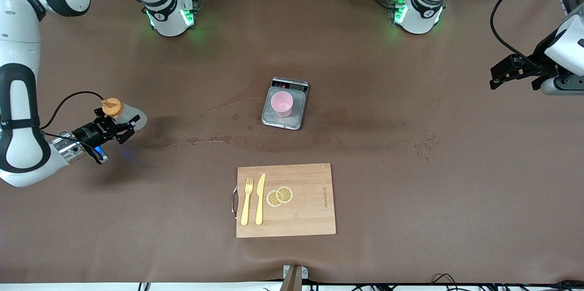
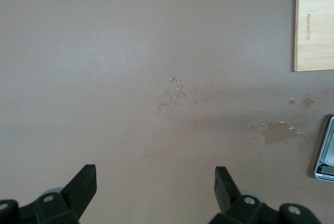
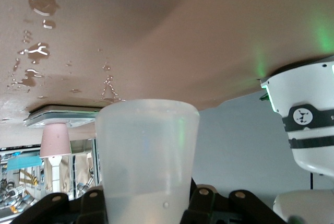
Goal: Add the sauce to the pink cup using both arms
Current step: 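Carry the white bottle back to its spot with the right gripper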
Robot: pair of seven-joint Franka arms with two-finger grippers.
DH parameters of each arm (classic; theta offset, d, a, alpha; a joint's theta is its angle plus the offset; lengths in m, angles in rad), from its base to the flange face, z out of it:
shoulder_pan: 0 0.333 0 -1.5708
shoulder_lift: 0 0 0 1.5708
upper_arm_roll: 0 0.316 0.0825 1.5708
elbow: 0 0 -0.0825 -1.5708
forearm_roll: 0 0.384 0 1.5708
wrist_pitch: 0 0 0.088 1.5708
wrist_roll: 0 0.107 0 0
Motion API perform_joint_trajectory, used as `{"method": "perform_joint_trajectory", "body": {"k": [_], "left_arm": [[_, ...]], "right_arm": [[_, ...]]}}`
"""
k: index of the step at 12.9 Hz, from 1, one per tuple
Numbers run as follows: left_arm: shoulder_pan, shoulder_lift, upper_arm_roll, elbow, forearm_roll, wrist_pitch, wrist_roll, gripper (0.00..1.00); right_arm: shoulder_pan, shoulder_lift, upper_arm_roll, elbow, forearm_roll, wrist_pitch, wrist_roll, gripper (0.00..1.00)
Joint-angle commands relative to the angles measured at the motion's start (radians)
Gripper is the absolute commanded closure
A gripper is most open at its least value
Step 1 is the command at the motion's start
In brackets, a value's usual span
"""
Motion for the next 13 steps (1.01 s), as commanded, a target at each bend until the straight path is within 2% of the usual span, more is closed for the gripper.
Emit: {"method": "perform_joint_trajectory", "body": {"k": [1, 7, 8, 9, 10, 11, 12, 13], "left_arm": [[0.004, -0.015, -0.003, 0.002, 0.009, -0.007, -0.016, 0.0], [0.005, -0.018, -0.003, 0.002, 0.01, -0.012, -0.02, 0.0], [0.005, -0.022, -0.001, 0.0, 0.009, -0.012, -0.02, 0.0], [0.005, -0.023, 0.0, 0.002, 0.007, -0.012, -0.02, 0.0], [0.005, -0.023, 0.002, 0.002, 0.006, -0.012, -0.022, 0.0], [0.005, -0.024, 0.002, 0.0, 0.006, -0.012, -0.024, 0.0], [0.005, -0.026, 0.002, 0.0, 0.006, -0.014, -0.025, 0.0], [0.005, -0.035, 0.002, -0.008, 0.006, -0.017, -0.027, 0.0]], "right_arm": [[-0.039, 0.06, 0.012, 0.007, 0.026, 0.005, -0.074, 0.58], [-0.079, 0.133, 0.011, 0.009, 0.016, 0.094, -0.162, 0.56], [-0.081, 0.131, 0.011, 0.012, 0.016, 0.096, -0.159, 0.49], [-0.081, 0.131, 0.009, 0.013, 0.016, 0.097, -0.159, 0.37], [-0.084, 0.131, 0.008, 0.015, 0.016, 0.097, -0.159, 0.36], [-0.086, 0.131, 0.005, 0.015, 0.016, 0.097, -0.158, 0.25], [-0.084, 0.131, 0.005, 0.015, 0.016, 0.097, -0.155, 0.04], [-0.084, 0.131, 0.005, 0.015, 0.016, 0.097, -0.153, 0.01]]}}
